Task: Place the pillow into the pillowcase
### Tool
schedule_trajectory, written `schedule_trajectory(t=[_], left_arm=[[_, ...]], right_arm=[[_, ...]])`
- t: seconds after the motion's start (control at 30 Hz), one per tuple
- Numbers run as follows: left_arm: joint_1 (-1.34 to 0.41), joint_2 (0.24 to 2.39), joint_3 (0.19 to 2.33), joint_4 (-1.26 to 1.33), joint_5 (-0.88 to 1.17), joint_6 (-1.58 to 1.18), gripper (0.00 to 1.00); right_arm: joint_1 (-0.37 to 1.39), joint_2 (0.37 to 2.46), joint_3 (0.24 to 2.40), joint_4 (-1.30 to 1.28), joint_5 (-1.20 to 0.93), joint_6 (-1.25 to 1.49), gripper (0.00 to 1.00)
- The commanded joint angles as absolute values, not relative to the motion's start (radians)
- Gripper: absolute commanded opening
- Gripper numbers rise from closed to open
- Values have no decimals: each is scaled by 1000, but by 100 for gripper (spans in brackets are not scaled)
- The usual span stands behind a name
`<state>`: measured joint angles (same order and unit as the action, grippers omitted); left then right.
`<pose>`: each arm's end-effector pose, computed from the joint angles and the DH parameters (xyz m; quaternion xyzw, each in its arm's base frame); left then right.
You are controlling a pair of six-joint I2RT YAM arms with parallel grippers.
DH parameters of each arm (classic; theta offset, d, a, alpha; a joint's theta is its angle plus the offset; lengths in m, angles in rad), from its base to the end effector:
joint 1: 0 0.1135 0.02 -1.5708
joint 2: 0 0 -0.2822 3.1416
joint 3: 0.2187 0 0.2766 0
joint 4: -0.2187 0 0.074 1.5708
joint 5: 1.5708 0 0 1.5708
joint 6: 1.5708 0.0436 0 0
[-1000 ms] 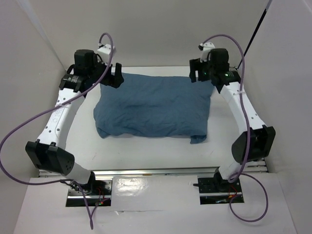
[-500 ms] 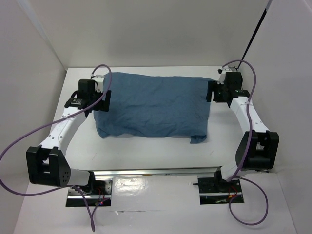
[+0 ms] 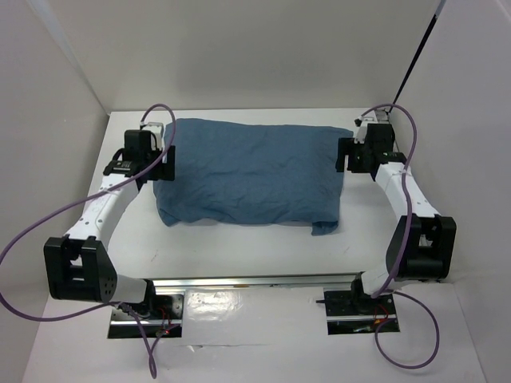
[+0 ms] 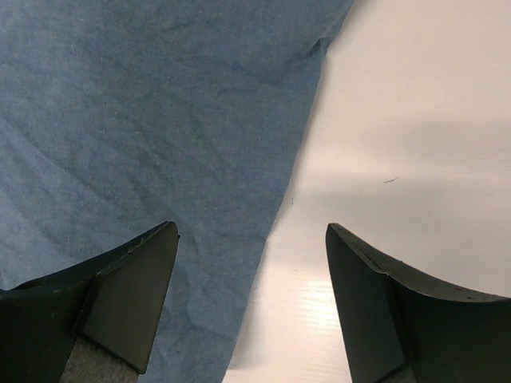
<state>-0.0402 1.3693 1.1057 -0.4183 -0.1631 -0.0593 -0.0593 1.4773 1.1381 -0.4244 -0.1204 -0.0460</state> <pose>0.3307 -0.0062 0.3038 -0.0436 0.8995 0.0521 0.4317 0.3527 -0.0157 0.2801 -0.0175 0.9181 0.0346 0.3944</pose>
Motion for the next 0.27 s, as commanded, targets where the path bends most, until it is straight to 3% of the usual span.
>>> schedule_trajectory(t=[0.0, 0.23], left_arm=[[-34, 1370, 1101, -397, -163, -81, 100], [-23, 1402, 1121, -417, -127, -91, 100]], right_arm=[[-64, 1428, 1135, -370, -124, -51, 82], [-64, 1419, 1135, -379, -133, -51, 82]])
